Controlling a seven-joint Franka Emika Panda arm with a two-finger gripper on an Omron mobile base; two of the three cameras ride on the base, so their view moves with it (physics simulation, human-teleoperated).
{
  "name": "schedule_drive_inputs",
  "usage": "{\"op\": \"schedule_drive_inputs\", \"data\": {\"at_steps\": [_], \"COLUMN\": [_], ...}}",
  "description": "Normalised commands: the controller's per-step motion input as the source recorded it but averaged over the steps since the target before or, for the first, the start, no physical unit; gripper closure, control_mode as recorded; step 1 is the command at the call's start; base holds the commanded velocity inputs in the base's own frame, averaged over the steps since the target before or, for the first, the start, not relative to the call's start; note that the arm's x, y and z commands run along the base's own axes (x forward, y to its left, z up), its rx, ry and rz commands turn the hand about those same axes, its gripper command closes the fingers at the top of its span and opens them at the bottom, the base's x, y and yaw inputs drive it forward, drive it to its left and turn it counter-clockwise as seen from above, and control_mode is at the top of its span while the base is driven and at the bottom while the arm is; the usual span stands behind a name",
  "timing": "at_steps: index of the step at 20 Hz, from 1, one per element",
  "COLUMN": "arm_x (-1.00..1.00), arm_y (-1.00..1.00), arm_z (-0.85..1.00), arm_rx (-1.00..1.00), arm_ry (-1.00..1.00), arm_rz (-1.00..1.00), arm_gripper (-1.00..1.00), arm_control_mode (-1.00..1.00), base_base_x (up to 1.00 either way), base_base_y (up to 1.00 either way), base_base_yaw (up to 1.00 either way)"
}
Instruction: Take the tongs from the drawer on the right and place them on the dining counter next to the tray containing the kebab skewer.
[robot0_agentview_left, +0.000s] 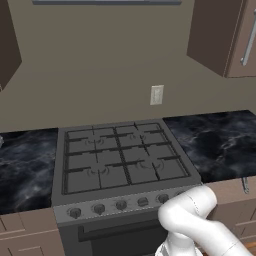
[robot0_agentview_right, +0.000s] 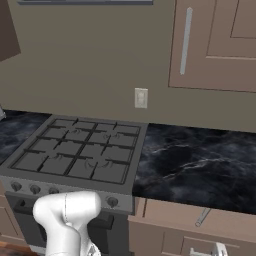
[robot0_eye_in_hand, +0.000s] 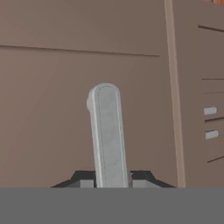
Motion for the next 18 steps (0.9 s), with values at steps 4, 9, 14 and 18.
{"op": "schedule_drive_inputs", "data": {"at_steps": [4,9,14,18], "arm_x": [0.0,-0.09,-0.25,-0.3], "arm_y": [0.0,0.0,0.0,0.0], "arm_z": [0.0,0.0,0.0,0.05], "arm_rx": [0.0,0.0,0.0,0.0], "arm_ry": [0.0,0.0,-0.04,-0.04], "arm_rz": [0.0,0.0,0.0,0.0], "arm_gripper": [-1.0,-1.0,-1.0,-1.0], "arm_control_mode": [-1.0,-1.0,-1.0,-1.0], "base_base_x": [0.0,0.0,0.0,0.0], "base_base_y": [0.0,0.0,0.0,0.0], "base_base_yaw": [0.0,0.0,0.0,0.0]}}
